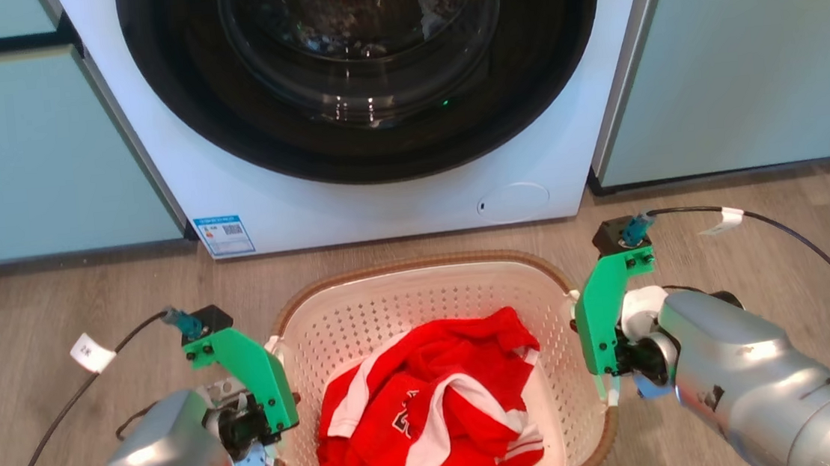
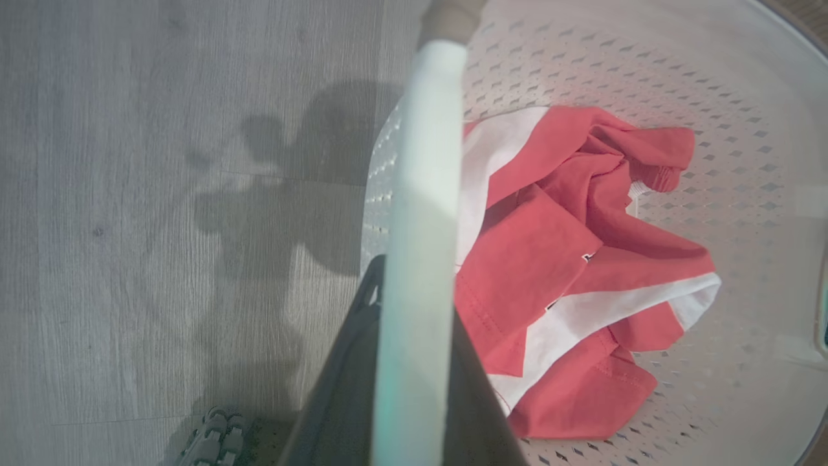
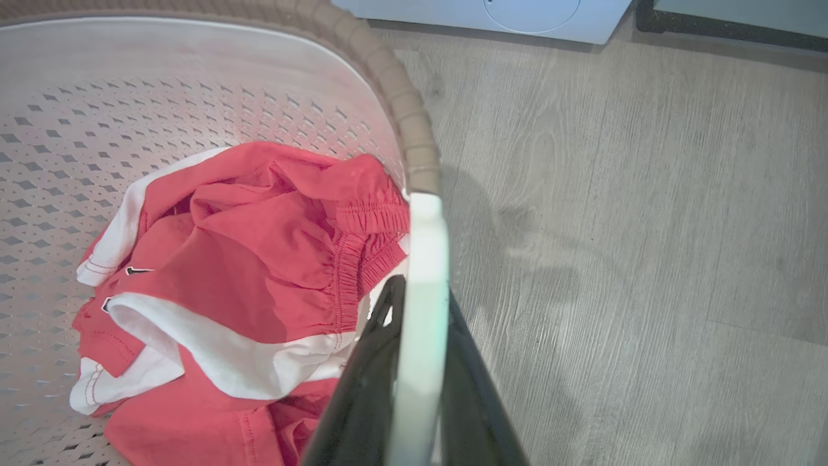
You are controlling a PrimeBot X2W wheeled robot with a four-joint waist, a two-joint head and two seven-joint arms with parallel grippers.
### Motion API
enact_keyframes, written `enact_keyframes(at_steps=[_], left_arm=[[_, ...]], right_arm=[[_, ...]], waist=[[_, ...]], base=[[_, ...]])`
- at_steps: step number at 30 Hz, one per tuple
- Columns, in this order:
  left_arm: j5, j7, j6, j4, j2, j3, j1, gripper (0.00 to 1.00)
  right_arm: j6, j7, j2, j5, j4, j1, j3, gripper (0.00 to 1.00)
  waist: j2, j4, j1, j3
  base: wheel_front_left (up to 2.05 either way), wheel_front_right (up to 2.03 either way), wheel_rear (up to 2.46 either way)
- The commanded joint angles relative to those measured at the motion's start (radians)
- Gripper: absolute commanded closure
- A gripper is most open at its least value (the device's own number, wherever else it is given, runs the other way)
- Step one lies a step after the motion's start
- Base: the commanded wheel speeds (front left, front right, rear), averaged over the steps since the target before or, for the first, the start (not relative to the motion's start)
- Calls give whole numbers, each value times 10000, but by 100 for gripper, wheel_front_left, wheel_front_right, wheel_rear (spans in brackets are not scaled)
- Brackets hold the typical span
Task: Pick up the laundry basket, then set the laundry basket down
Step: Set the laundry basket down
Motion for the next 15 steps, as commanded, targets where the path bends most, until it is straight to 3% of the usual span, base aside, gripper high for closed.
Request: enact_keyframes(at_steps=[1, 6, 15], left_arm=[[-82, -270, -71, -212, 472, 273, -792, 100], [-75, -519, -71, -294, 418, 243, -896, 100], [151, -1566, -71, -582, 384, 97, -1783, 100]], right_arm=[[0, -159, -293, 33, 5, -429, 22, 100], [0, -476, -330, 24, 73, -592, 73, 100], [0, -1375, -339, -146, 450, -1379, 126, 100]], waist=[[-1, 23, 0, 203], [-1, 49, 0, 714], [-1, 126, 0, 2877]], base=[[0, 0, 0], [0, 0, 0], [0, 0, 0]])
